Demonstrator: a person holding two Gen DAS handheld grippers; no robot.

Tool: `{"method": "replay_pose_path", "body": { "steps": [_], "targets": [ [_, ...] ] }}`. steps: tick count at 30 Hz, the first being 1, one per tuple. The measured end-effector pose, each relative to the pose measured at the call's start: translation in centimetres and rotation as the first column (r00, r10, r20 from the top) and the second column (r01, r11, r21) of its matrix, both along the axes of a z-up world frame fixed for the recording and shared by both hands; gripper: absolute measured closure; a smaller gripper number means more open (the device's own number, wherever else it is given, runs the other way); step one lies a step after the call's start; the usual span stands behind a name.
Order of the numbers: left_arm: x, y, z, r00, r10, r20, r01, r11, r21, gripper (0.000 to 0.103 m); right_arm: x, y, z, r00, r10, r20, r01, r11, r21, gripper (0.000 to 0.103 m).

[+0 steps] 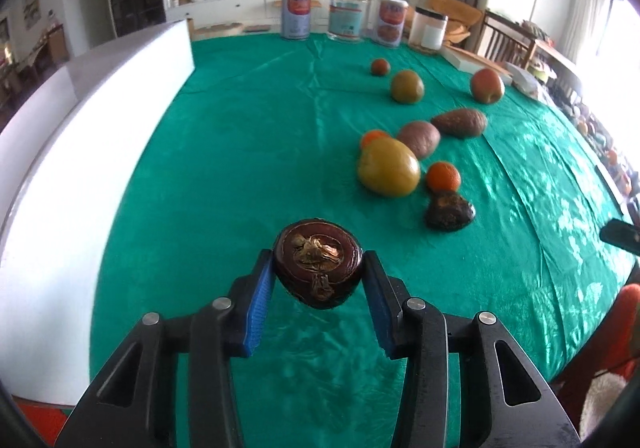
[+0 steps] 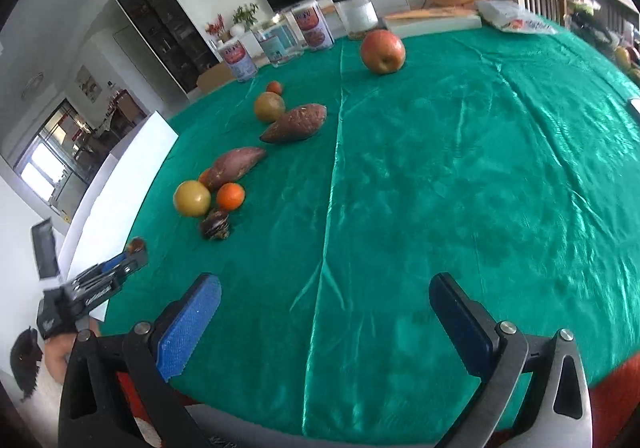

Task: Organize fruits
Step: 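Close the left tool on the dark passion fruit and lift it, then lift the passion fruit with the left tool while the right tool grasps a sweet potato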

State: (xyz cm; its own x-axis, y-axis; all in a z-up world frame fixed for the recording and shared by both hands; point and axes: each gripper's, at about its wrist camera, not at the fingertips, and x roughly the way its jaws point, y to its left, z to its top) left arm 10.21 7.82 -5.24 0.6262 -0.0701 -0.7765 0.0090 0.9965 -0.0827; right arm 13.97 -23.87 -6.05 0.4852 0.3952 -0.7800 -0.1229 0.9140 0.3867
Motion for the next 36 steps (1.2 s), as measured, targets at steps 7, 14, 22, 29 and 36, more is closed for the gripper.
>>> {"method": "replay_pose_path", "body": {
  "steps": [7, 14, 22, 29, 36],
  "targets": [
    [-1.6, 2.4, 1.8, 0.998, 0.058, 0.027, -0.056, 0.996, -0.063, 0.058, 14.3, 2.6, 1.3, 0.997, 0.068, -0.032, -0.071, 0.992, -0.101, 0.041],
    [-2.5, 3.0, 0.9, 0.998, 0.061, -0.007, -0.061, 0.993, -0.099, 0.058, 20.3, 11.7, -0.1, 0.910, 0.412, -0.051, -0.415, 0.900, -0.134, 0.041],
    [-3.5, 3.8, 0.8, 0.997, 0.078, -0.010, -0.078, 0.989, -0.128, 0.058, 20.6, 17.0, -2.0, 0.745, 0.593, -0.307, -0.665, 0.614, -0.426, 0.041],
    [-3.6, 3.1, 0.5, 0.998, 0.050, -0.022, -0.053, 0.989, -0.135, 0.058, 22.7, 17.3, -5.6, 0.821, 0.439, -0.366, -0.571, 0.622, -0.536, 0.051],
    [-3.5, 3.4, 0.0, 0.997, 0.066, -0.041, -0.071, 0.988, -0.141, 0.058, 24.3, 15.2, -5.6, 0.891, 0.334, -0.307, -0.443, 0.788, -0.427, 0.051]
  ]
}}
